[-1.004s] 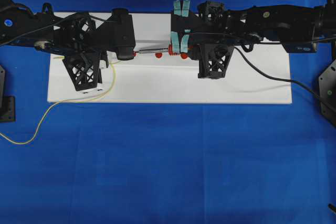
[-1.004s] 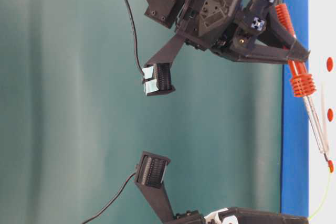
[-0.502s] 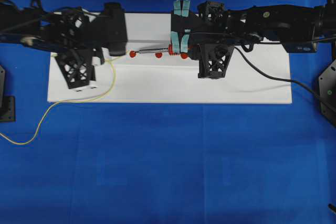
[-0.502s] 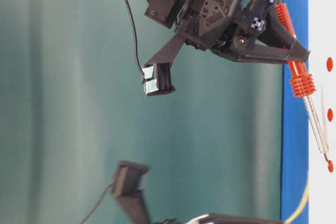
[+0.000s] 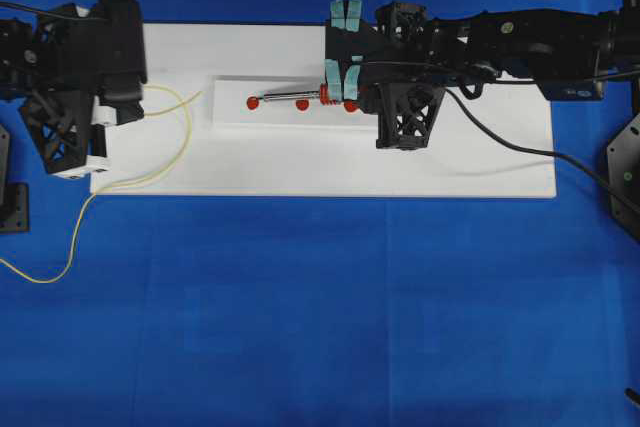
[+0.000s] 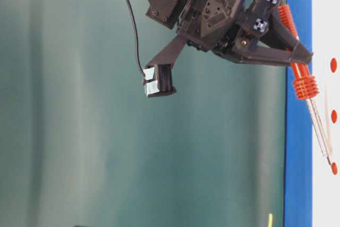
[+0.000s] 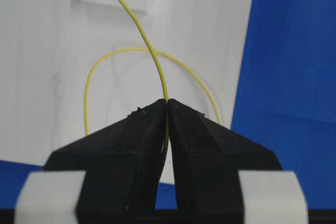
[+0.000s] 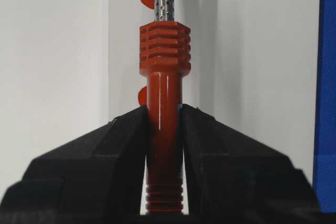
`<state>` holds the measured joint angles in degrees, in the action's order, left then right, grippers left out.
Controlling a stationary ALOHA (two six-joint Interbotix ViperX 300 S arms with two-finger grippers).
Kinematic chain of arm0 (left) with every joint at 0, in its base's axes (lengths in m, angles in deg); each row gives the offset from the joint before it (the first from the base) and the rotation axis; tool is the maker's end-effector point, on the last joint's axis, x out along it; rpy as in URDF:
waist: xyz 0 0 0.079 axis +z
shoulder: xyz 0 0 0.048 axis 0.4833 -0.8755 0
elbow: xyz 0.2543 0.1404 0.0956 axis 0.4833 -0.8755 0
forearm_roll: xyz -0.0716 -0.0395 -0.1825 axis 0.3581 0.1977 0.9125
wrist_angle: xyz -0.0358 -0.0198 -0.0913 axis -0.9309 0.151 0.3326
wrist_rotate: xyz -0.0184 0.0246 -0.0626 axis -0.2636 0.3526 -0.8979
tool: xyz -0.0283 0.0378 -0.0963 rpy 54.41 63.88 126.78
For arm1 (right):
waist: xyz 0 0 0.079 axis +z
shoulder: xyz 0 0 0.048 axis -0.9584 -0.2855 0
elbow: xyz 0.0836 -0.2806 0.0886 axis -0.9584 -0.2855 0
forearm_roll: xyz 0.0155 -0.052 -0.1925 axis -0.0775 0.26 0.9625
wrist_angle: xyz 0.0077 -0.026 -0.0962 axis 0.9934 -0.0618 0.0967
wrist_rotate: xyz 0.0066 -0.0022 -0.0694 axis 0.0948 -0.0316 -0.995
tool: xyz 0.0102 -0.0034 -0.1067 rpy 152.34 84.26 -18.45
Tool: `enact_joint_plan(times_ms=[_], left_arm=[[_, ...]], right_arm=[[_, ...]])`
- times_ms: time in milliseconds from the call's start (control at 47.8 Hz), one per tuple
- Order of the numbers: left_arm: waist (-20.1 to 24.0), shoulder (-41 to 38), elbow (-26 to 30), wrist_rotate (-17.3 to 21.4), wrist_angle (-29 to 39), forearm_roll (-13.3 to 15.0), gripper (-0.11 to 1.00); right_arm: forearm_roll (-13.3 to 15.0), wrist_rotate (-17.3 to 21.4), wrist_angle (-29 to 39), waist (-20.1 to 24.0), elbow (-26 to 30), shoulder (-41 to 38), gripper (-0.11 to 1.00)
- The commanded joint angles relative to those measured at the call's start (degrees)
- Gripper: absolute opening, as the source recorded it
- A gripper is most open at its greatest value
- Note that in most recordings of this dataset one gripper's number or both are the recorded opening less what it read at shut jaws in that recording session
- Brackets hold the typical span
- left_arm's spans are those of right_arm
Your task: Touch the tip of the soldering iron to the tip of the solder at the mark.
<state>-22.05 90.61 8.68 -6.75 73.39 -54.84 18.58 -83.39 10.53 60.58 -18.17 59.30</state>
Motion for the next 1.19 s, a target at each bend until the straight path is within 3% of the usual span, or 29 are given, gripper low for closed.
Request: enact_joint_plan(times_ms=[0, 293, 627, 920, 1171], left_arm=[[-0.09, 0.97, 0.35, -0.26, -0.44, -0.09, 0.02], [-0.09, 1.14, 0.26, -0.44, -0.44, -0.09, 0.02], [-0.09, 1.32, 0.00, -0.53, -0.44, -0.09, 0.02], [-0.09, -1.76, 1.85, -1.41, -2.81, -0.09, 0.02], [-0.35, -10.99, 8.00, -1.67, -3.34, -0.09, 0.02]], right_arm=[[0.09, -0.09, -0.62, 0.09, 0.70, 0.97, 0.06], [0.35, -0.09, 0.44, 0.00, -1.93, 10.46, 0.06], [0.97, 1.05, -0.09, -0.18, -12.39, 23.47, 0.06], [1.14, 2.29, -0.35, -0.88, -13.71, 25.14, 0.06], [1.49, 2.29, -0.09, -2.11, -13.97, 25.40, 0.06]])
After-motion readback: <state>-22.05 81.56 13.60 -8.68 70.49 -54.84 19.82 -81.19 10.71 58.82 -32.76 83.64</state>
